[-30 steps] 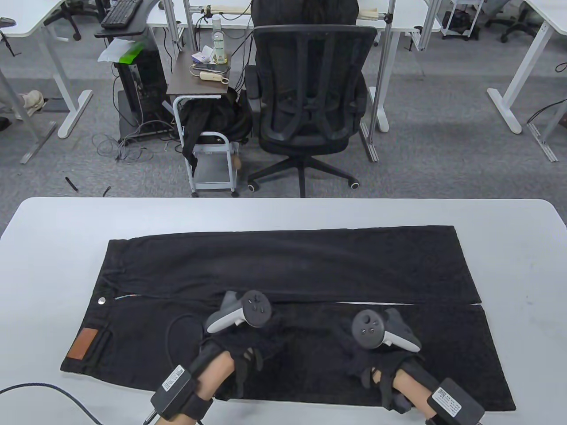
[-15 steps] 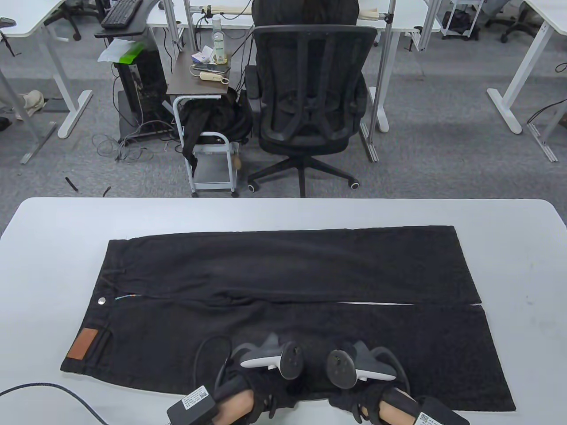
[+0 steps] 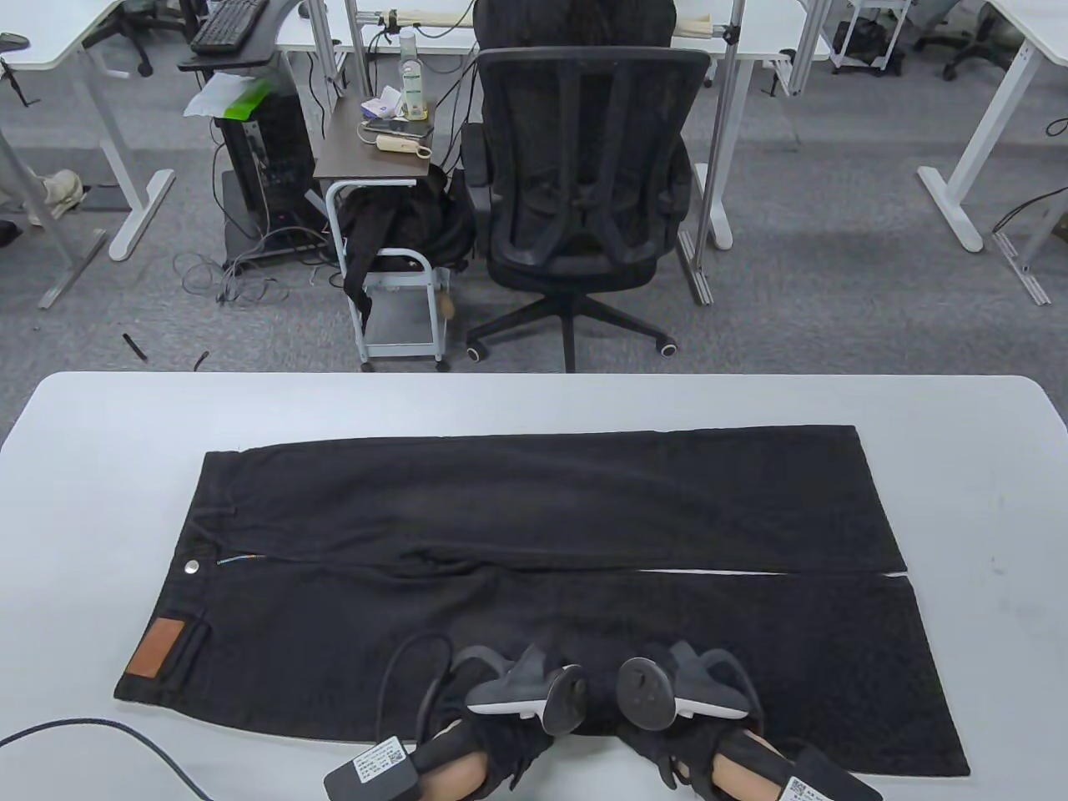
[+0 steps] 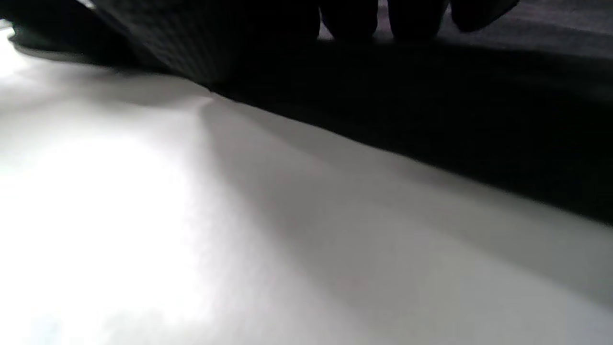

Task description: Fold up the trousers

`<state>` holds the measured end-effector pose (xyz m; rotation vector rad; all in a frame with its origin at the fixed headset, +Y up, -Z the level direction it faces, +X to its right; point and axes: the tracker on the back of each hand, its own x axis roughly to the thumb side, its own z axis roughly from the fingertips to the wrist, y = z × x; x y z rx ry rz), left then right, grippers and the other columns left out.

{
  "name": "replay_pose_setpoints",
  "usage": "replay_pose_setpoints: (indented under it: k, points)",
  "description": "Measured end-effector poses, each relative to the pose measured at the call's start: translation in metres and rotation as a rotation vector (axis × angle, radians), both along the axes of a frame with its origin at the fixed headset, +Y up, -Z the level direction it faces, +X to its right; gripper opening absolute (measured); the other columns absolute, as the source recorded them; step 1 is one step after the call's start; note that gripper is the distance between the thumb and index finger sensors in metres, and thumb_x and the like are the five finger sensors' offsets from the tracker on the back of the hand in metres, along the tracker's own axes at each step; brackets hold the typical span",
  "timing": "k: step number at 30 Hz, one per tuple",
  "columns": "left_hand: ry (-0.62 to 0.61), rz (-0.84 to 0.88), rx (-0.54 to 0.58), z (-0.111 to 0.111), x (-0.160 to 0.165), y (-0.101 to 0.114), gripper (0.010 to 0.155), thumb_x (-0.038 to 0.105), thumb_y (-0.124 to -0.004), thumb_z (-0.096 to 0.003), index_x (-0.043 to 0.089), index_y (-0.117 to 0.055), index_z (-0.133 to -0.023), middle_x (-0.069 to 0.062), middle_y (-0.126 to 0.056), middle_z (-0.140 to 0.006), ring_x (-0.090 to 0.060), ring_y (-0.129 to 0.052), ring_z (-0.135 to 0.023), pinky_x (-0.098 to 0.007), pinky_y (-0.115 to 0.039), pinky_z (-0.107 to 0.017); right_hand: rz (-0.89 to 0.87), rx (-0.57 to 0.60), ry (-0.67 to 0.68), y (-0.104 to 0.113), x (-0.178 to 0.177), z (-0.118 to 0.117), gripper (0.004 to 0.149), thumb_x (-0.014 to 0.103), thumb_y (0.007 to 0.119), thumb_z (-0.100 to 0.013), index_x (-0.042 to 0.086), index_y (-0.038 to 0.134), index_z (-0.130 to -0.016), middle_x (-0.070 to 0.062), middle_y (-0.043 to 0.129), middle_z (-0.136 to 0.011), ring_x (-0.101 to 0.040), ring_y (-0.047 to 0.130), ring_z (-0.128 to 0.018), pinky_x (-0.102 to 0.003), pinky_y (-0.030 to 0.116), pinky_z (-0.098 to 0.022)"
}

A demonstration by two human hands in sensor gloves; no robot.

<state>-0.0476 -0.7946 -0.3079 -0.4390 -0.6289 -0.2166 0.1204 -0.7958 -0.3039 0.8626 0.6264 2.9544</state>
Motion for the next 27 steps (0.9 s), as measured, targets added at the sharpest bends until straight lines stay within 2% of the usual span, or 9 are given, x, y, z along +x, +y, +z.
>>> replay_pose_setpoints:
  k: [3, 4, 6, 8, 11, 14, 17, 19, 27]
  points:
    - [-0.008, 0.051, 0.016, -0.001, -0.001, 0.007, 0.053, 0.039, -0.072, -0.0512, 0.029, -0.062, -0.103, -0.007, -0.057, -0.118, -0.035, -0.064, -0.108, -0.058, -0.057, -0.075, 0.055, -0.131, -0.034, -0.007, 0.0, 0.003, 0.087, 0.06, 0.07, -0.044, 0.018, 0.029, -0.109, -0.015, 0.017, -0.114, -0.051, 0.023, -0.103, -0.064, 0.037, -0.074]
    - [0.01, 0.074, -0.002, -0.003, -0.003, 0.012, 0.052, 0.04, -0.072, -0.0511, 0.029, -0.065, -0.101, -0.007, -0.062, -0.117, -0.035, -0.068, -0.106, -0.057, -0.058, -0.075, 0.041, -0.101, -0.042, -0.007, 0.001, 0.003, 0.088, 0.06, 0.071, -0.044, 0.018, 0.028, -0.108, -0.014, 0.016, -0.114, -0.05, 0.022, -0.104, -0.063, 0.036, -0.074]
    - [0.032, 0.141, -0.029, -0.004, -0.008, 0.021, 0.051, 0.04, -0.073, -0.051, 0.027, -0.068, -0.1, -0.008, -0.067, -0.115, -0.036, -0.072, -0.104, -0.057, -0.059, -0.074, 0.018, -0.048, -0.035, -0.005, 0.002, 0.002, 0.086, 0.059, 0.072, -0.043, 0.019, 0.032, -0.108, -0.014, 0.024, -0.115, -0.049, 0.029, -0.104, -0.063, 0.04, -0.073]
    - [0.045, 0.193, -0.018, -0.005, -0.012, 0.031, 0.051, 0.04, -0.073, -0.0507, 0.026, -0.07, -0.099, -0.009, -0.069, -0.114, -0.036, -0.073, -0.104, -0.057, -0.06, -0.074, -0.014, 0.016, -0.049, 0.002, 0.004, -0.001, 0.077, 0.051, 0.074, -0.045, 0.02, 0.04, -0.107, -0.013, 0.035, -0.114, -0.047, 0.04, -0.104, -0.062, 0.045, -0.073]
    - [0.051, 0.211, 0.03, -0.005, -0.019, 0.042, 0.05, 0.041, -0.072, -0.0511, 0.028, -0.069, -0.1, -0.007, -0.069, -0.115, -0.034, -0.073, -0.104, -0.057, -0.06, -0.074, -0.117, 0.072, -0.075, 0.022, 0.013, -0.009, 0.066, 0.045, 0.074, -0.046, 0.02, 0.055, -0.105, -0.013, 0.054, -0.111, -0.045, 0.056, -0.101, -0.061, 0.053, -0.071]
    - [0.079, 0.22, -0.007, -0.008, -0.025, 0.04, 0.055, 0.046, -0.075, -0.0498, 0.028, -0.066, -0.101, -0.007, -0.066, -0.116, -0.035, -0.07, -0.105, -0.057, -0.059, -0.075, -0.283, 0.065, -0.109, 0.045, 0.023, -0.017, 0.058, 0.042, 0.076, -0.046, 0.019, 0.072, -0.099, -0.014, 0.072, -0.105, -0.043, 0.071, -0.095, -0.059, 0.06, -0.068]
    - [0.199, 0.038, -0.09, -0.014, -0.042, 0.039, 0.061, 0.048, -0.077, -0.0501, 0.025, -0.061, -0.104, -0.011, -0.061, -0.118, -0.037, -0.066, -0.107, -0.058, -0.057, -0.075, -0.373, 0.075, -0.127, 0.063, 0.03, -0.022, 0.055, 0.041, 0.078, -0.046, 0.018, 0.077, -0.096, -0.014, 0.078, -0.101, -0.042, 0.076, -0.092, -0.058, 0.063, -0.066]
    - [0.245, -0.064, -0.07, -0.019, -0.055, 0.042, 0.062, 0.049, -0.076, -0.0506, 0.025, -0.059, -0.105, -0.011, -0.059, -0.119, -0.037, -0.064, -0.108, -0.058, -0.056, -0.076, -0.393, 0.096, -0.124, 0.072, 0.032, -0.023, 0.056, 0.043, 0.078, -0.046, 0.018, 0.078, -0.096, -0.014, 0.081, -0.1, -0.041, 0.079, -0.09, -0.058, 0.065, -0.065]
    - [0.556, -0.211, -0.148, -0.043, -0.135, 0.048, 0.062, 0.048, -0.079, -0.0513, 0.024, -0.061, -0.105, -0.011, -0.061, -0.119, -0.038, -0.065, -0.109, -0.058, -0.055, -0.077, -0.476, 0.126, -0.14, 0.1, 0.037, -0.028, 0.057, 0.047, 0.078, -0.045, 0.017, 0.081, -0.093, -0.013, 0.088, -0.094, -0.04, 0.086, -0.085, -0.056, 0.068, -0.063]
